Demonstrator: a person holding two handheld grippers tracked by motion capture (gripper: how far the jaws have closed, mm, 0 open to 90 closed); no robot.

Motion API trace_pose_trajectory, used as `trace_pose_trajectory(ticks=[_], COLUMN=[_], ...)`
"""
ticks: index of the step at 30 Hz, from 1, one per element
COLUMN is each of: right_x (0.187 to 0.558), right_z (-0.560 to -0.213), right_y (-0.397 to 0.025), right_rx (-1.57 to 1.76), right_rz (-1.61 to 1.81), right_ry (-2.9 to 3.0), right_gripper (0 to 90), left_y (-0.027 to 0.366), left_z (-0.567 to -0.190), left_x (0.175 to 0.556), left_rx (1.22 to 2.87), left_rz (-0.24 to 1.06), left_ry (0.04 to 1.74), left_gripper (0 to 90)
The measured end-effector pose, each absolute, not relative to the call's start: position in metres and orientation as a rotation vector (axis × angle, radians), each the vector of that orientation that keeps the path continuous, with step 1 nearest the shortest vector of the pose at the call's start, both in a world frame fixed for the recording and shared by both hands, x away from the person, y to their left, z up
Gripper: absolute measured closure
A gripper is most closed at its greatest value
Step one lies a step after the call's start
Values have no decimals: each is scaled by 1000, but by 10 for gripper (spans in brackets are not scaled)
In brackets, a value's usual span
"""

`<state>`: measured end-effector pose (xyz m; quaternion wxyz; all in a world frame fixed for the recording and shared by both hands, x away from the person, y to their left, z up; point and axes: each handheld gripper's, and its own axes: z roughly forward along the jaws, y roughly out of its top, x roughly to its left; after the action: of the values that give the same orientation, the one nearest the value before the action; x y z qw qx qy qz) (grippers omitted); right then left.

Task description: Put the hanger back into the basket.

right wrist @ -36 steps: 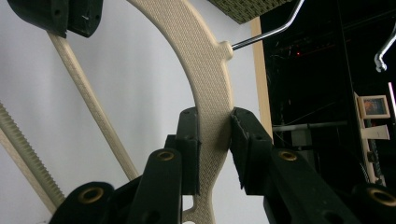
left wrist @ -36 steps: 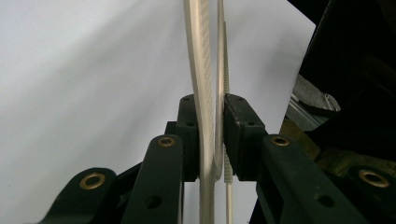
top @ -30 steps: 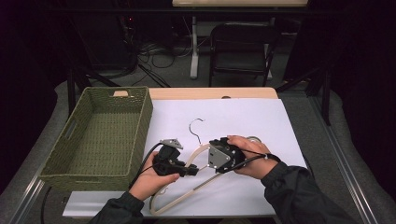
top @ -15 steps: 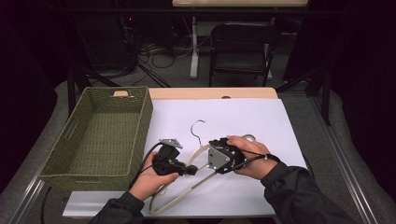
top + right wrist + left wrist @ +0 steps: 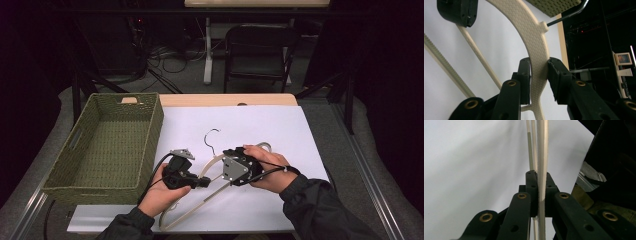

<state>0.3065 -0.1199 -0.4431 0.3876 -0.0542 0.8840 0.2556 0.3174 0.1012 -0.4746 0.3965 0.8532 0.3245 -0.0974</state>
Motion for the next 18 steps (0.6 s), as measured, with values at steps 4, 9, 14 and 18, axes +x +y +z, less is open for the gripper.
trace_pose_trajectory(ticks=[4, 9, 14, 18], right_x=[305, 299, 292, 287], right_z=[-434, -425, -418, -417], right_y=[-127, -144, -162, -173], right_rx=[-75, 11, 65, 95], right_rz=[713, 809, 842, 883], right_ry=[2220, 2167, 2129, 2104], right_gripper=[510, 446, 428, 425], left_y=[106, 120, 145, 171], left_z=[-467, -449, -422, -399], left_x=[311, 300, 288, 280], left_rx=[2147, 2135, 2110, 2083], left_rz=[-195, -103, -1, 92], left_ry=[862, 882, 897, 902], left_gripper=[874, 873, 873, 873])
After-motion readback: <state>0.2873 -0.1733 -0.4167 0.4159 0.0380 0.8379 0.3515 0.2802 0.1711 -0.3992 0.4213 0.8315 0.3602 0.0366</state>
